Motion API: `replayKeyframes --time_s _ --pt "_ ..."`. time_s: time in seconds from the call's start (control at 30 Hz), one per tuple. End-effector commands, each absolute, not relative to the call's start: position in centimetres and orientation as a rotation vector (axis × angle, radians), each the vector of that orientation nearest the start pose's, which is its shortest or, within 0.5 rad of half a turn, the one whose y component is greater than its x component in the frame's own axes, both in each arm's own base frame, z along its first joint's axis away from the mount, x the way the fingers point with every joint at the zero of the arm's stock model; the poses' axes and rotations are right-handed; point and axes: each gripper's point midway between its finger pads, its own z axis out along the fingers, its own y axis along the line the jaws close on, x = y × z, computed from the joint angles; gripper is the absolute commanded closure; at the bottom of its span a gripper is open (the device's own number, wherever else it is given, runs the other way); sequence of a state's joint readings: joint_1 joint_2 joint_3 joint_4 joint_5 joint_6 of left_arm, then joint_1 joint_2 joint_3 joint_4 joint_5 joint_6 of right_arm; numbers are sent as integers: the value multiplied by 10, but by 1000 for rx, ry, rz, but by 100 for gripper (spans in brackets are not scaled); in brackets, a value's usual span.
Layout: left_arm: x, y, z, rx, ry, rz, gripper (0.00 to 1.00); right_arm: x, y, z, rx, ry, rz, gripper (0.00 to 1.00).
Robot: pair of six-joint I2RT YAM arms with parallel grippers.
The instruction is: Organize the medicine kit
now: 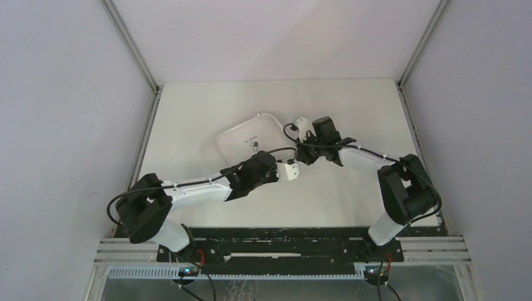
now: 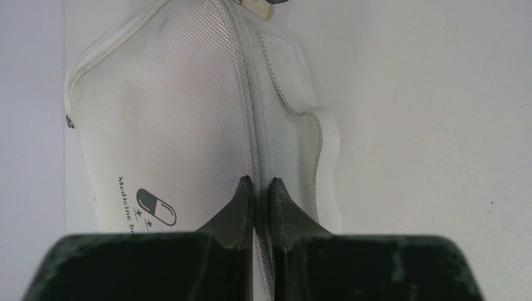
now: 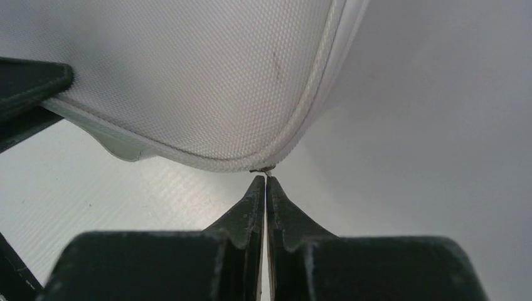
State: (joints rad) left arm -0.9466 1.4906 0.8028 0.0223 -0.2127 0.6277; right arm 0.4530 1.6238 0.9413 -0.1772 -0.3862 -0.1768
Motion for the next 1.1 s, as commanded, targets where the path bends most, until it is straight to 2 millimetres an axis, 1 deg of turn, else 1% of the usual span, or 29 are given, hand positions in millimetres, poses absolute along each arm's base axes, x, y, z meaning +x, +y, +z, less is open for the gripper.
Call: replayKeyframes --time_s 0.0,0.03,0.2,0.33,0.43,0.53,0.57,0.63,0.73,0.83,0.93,1.07 --pt "281 -267 89 1421 1700 80 97 333 242 82 -892 2108 664 100" --pt "280 -264 86 1417 1712 75 99 332 242 82 -887 2089 667 100" --pt "278 -256 84 1404 1735 52 100 334 245 83 -867 2027 652 81" --pt "276 -258 90 1396 1736 17 100 334 250 83 -868 2003 667 57" --pt "274 -260 94 1393 1731 -4 100 337 253 84 -866 1981 662 52" --pt "272 -260 96 1392 1727 -22 100 339 256 84 -875 1962 659 51" --pt "272 -261 97 1392 1725 -26 100 341 256 85 -877 1954 654 52" --pt "271 -261 98 1394 1722 -33 100 341 258 85 -889 1943 653 55" --pt "271 -261 99 1391 1720 -38 100 340 260 86 -912 1928 654 63" --pt "271 -262 99 1393 1721 -44 100 338 262 86 -934 1919 659 66" --pt "270 -262 99 1394 1721 -51 100 336 265 85 -962 1907 657 71" --pt "270 -260 99 1392 1724 -55 100 335 267 83 -977 1903 650 80"
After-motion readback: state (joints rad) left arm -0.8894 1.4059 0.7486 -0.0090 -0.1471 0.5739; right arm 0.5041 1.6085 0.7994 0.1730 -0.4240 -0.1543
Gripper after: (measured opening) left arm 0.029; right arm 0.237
